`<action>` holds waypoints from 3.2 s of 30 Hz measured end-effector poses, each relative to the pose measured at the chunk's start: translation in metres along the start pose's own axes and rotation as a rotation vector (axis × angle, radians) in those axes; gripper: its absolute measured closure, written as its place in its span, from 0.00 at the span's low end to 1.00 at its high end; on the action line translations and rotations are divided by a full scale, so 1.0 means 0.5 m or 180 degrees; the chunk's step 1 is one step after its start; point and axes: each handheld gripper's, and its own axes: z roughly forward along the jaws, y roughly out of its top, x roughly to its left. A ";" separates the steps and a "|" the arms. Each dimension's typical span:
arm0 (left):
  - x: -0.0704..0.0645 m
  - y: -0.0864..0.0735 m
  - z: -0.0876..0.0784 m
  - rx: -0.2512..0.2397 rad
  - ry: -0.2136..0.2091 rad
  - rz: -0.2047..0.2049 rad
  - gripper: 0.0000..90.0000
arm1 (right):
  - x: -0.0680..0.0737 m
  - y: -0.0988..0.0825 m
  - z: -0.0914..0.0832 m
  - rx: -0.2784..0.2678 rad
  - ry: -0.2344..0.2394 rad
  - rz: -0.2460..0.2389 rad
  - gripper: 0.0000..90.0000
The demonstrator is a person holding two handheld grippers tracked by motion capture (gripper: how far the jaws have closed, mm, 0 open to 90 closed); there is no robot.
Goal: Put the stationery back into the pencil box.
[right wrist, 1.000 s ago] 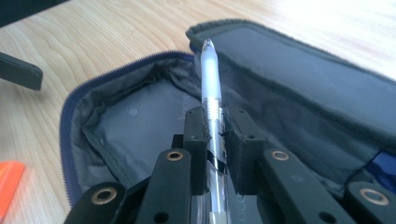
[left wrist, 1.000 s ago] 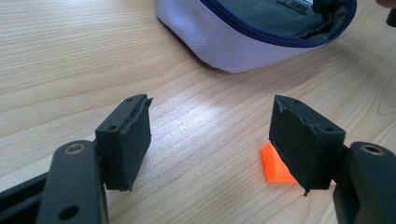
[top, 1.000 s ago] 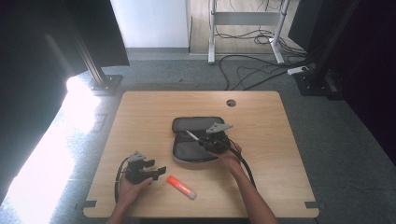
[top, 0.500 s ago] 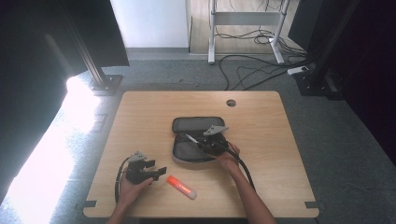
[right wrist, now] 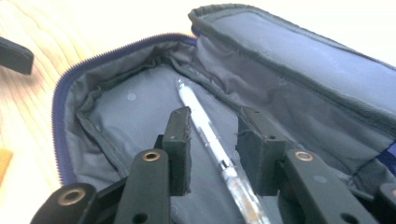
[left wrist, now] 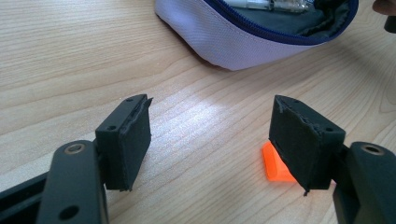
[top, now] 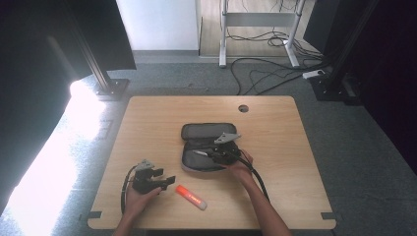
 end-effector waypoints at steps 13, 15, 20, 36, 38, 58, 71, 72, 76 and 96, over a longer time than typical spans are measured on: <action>-0.001 0.000 0.000 -0.0002 -0.0003 -0.0001 0.33 | 0.006 -0.012 -0.050 -0.0271 0.0026 0.0227 0.59; -0.001 0.000 0.000 -0.0005 -0.0004 -0.0004 0.33 | 0.005 -0.014 -0.061 -0.0308 0.0056 0.0262 0.59; -0.001 0.000 0.000 -0.0003 -0.0008 -0.0006 0.33 | 0.009 -0.023 -0.083 -0.0410 0.0067 0.0314 0.58; 0.000 -0.001 0.001 0.0007 0.0005 -0.0010 0.33 | 0.037 -0.074 -0.113 -0.0554 0.0073 0.0354 0.57; 0.000 -0.001 0.001 0.0007 0.0003 -0.0010 0.33 | 0.039 -0.082 -0.118 -0.0561 0.0068 0.0373 0.57; -0.003 -0.002 0.003 0.0011 0.0006 -0.0007 0.33 | 0.050 -0.122 -0.158 -0.0626 0.0083 0.0448 0.55; -0.004 -0.002 0.004 0.0018 0.0003 0.0008 0.33 | 0.075 -0.141 -0.171 -0.0597 0.0109 0.0465 0.52; -0.004 -0.002 0.004 0.0019 0.0004 0.0009 0.33 | 0.078 -0.143 -0.172 -0.0595 0.0113 0.0454 0.52; -0.004 -0.002 0.004 0.0017 0.0004 0.0012 0.33 | 0.087 -0.150 -0.176 -0.0572 0.0144 0.0451 0.51; -0.006 -0.002 0.004 0.0010 -0.0013 0.0021 0.33 | 0.146 -0.154 -0.151 -0.0468 0.0319 0.0327 0.50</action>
